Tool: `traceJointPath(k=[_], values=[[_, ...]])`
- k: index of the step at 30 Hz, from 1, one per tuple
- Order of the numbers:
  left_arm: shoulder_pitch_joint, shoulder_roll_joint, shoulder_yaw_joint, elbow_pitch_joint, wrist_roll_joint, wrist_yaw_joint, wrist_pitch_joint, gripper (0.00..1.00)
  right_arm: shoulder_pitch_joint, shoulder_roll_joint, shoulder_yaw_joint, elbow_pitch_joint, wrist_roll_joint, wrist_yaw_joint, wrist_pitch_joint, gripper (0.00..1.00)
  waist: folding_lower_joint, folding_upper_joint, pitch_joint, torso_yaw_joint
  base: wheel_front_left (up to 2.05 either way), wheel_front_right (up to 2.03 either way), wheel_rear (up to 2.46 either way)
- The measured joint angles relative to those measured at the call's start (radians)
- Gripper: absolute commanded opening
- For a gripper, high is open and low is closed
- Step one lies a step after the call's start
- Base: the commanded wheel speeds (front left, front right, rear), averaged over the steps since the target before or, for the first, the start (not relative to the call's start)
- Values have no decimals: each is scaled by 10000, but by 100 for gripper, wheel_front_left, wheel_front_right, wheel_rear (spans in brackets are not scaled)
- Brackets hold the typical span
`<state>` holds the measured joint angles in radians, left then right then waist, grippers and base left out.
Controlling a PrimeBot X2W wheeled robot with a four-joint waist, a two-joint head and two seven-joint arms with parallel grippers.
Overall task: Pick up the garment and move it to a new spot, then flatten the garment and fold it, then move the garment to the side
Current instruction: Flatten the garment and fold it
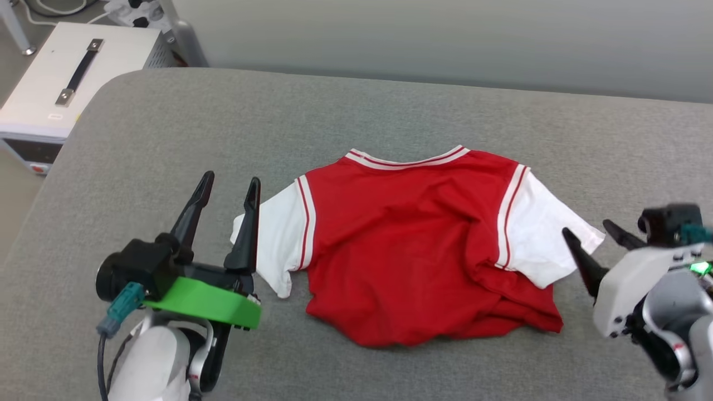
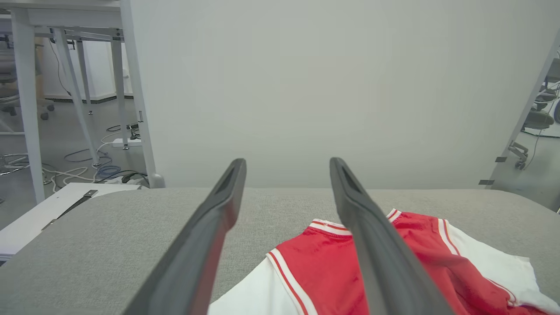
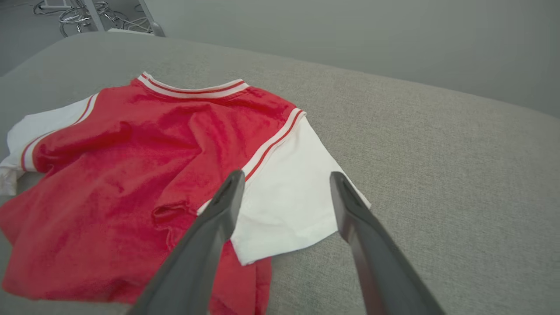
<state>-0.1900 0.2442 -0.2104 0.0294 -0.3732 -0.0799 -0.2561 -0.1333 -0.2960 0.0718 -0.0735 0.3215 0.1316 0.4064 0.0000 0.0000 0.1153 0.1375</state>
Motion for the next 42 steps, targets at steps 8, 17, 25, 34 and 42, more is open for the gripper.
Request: traceJointPath(k=[8, 17, 25, 34, 42], values=[[398, -416, 194, -61, 585, -384, 0, 100, -1429, -249, -1045, 857, 94, 0, 4573, 100, 0, 0, 372, 526, 0, 0, 0], [328, -794, 98, -12, 759, -458, 0, 100, -1992, 17, -1429, 2424, -692, 0, 5871, 100, 0, 0, 846, 1234, 0, 0, 0], [293, -767, 31, -29, 756, -477, 0, 100, -2184, 21, -1371, 3381, -1074, -2, 5221, 100, 0, 0, 1195, 1621, 0, 0, 0], [180, -621, 297, -10, 756, -477, 0, 100, -2205, -491, -723, 3684, -686, 2, 4673, 0, 0, 0, 1122, 1354, 0, 0, 0], [187, -573, 303, 167, 635, -477, 0, 100, -1912, -1781, -865, 3649, -541, 4, 4481, 0, 0, 0, 826, 945, 0, 0, 0]])
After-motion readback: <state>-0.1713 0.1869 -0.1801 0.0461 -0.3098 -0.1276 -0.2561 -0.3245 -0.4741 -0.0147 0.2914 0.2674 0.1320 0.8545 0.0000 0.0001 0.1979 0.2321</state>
